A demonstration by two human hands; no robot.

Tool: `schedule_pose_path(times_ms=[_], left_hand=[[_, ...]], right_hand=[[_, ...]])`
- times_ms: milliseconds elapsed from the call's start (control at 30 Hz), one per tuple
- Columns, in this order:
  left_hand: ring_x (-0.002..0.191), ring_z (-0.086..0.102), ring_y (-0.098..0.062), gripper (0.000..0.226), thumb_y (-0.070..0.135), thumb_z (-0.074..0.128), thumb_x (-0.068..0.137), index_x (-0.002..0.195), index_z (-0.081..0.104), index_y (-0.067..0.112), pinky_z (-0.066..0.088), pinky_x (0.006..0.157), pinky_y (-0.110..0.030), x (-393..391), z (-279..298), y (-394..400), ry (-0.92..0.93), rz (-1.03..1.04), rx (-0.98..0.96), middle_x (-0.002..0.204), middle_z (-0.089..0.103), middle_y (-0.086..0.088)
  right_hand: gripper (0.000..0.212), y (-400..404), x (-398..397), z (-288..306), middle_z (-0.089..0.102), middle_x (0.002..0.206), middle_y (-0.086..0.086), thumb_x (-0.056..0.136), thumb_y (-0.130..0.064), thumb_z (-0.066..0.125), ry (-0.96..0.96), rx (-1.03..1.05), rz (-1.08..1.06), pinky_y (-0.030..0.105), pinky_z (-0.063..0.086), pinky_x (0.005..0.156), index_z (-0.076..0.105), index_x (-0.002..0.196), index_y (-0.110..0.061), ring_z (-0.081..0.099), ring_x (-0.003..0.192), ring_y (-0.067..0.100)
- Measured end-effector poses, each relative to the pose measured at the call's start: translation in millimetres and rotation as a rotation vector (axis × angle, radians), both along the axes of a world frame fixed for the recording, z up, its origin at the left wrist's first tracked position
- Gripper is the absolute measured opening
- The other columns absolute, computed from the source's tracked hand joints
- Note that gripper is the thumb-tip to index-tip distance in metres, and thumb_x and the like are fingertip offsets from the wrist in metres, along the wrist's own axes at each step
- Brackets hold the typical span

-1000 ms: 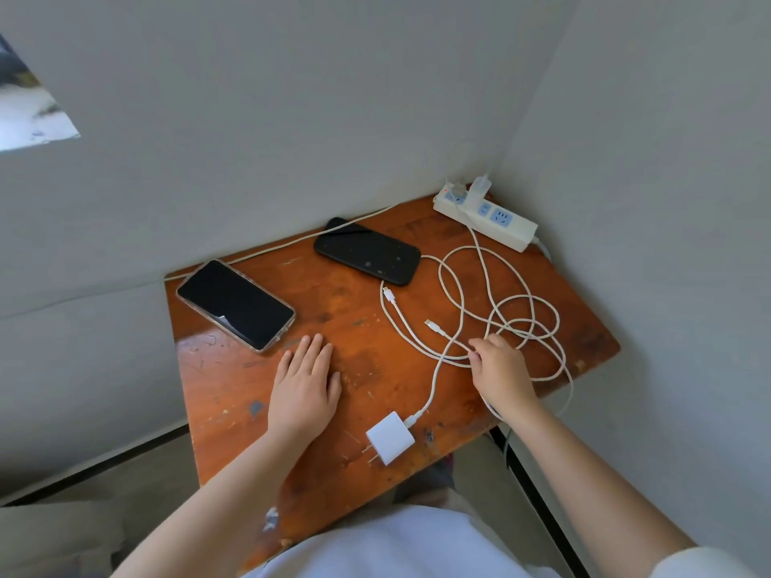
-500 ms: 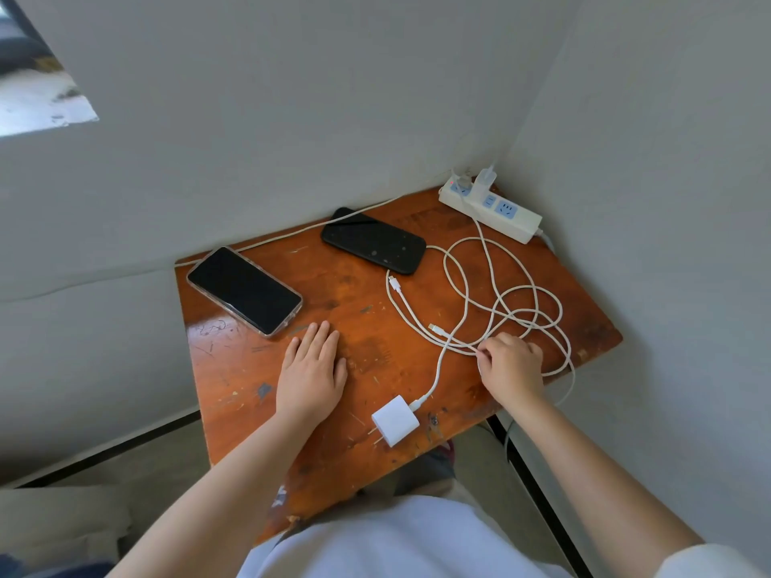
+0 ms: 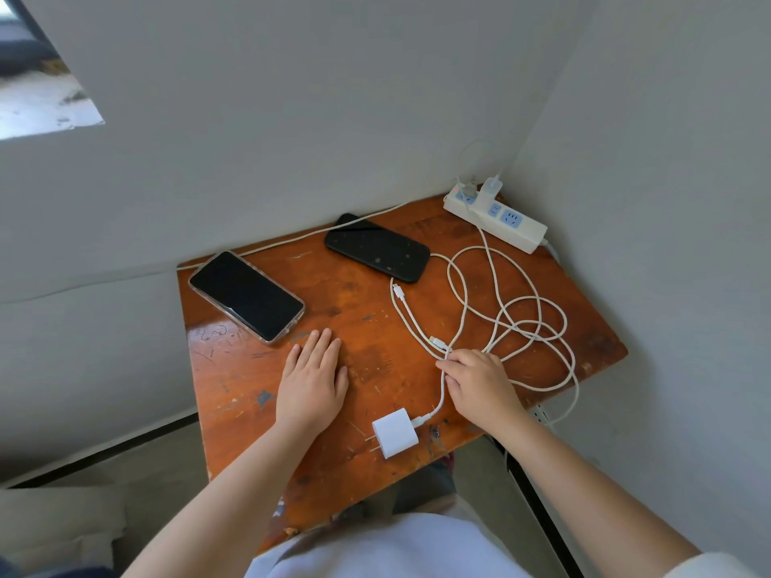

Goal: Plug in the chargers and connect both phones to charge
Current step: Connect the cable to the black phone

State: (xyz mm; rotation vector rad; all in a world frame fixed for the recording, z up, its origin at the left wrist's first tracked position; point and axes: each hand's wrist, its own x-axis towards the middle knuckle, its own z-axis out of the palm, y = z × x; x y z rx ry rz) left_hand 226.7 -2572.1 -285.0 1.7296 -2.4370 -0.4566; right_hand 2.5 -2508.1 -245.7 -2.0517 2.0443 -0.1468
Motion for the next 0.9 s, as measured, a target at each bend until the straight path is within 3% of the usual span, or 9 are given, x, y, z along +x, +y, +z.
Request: schedule_pose_path(times_ms=[133, 300, 567, 767, 900], left_hand=[[0.141, 0.001, -0.016, 0.051, 0.042, 0.023, 0.094, 0.141, 0.016, 0.023, -0.009, 0.108, -0.03, 0.1, -0.2, -0.1, -0.009, 0.005, 0.004, 0.153, 0.012, 0.001], [0.141, -0.001, -0.015, 0.051, 0.043, 0.023, 0.094, 0.141, 0.014, 0.024, -0.01, 0.108, -0.03, -0.9, 1.9, 0.4, -0.012, 0.008, 0.037, 0.154, 0.01, 0.002], [0.14, -0.006, -0.014, 0.052, 0.044, 0.02, 0.094, 0.142, 0.009, 0.026, -0.014, 0.106, -0.029, 3.3, 4.9, -1.3, -0.06, -0.034, 0.09, 0.154, 0.005, 0.004], [0.141, 0.001, -0.016, 0.051, 0.041, 0.025, 0.095, 0.141, 0.013, 0.024, -0.007, 0.11, -0.031, -0.9, 15.8, -21.6, -0.081, -0.064, 0.114, 0.154, 0.011, 0.002], [0.141, 0.004, -0.017, 0.051, 0.036, 0.031, 0.095, 0.141, 0.016, 0.022, 0.002, 0.112, -0.033, -22.5, 29.2, -49.5, -0.033, -0.031, 0.099, 0.153, 0.014, 0.001]], right_hand=[[0.026, -10.9, 2.6, 6.8, 0.068, 0.102, 0.011, 0.09, -0.021, 0.056, -0.001, -0.108, -0.099, 0.031, 0.044, 0.08, 0.065, 0.111, -0.01, 0.056, 0.093, 0.022], [0.029, -57.2, 26.8, 10.5, 0.062, 0.119, 0.006, 0.095, -0.025, 0.047, 0.042, -0.108, -0.076, 0.032, 0.041, 0.089, 0.057, 0.119, -0.013, 0.052, 0.108, 0.02], [0.032, -115.8, 42.4, 14.3, 0.063, 0.112, 0.01, 0.089, -0.02, 0.06, 0.057, 0.067, -0.251, 0.029, 0.047, 0.082, 0.055, 0.118, -0.007, 0.059, 0.099, 0.022], [0.031, -107.5, 26.6, 21.9, 0.058, 0.119, 0.014, 0.092, -0.009, 0.052, -0.245, 0.084, -0.38, 0.025, 0.051, 0.076, 0.053, 0.123, -0.006, 0.061, 0.099, 0.025], [0.027, -104.5, -0.9, 29.0, 0.06, 0.114, 0.013, 0.092, -0.006, 0.051, -0.447, 0.024, -0.416, 0.009, 0.043, 0.057, 0.057, 0.119, -0.005, 0.056, 0.083, 0.013]])
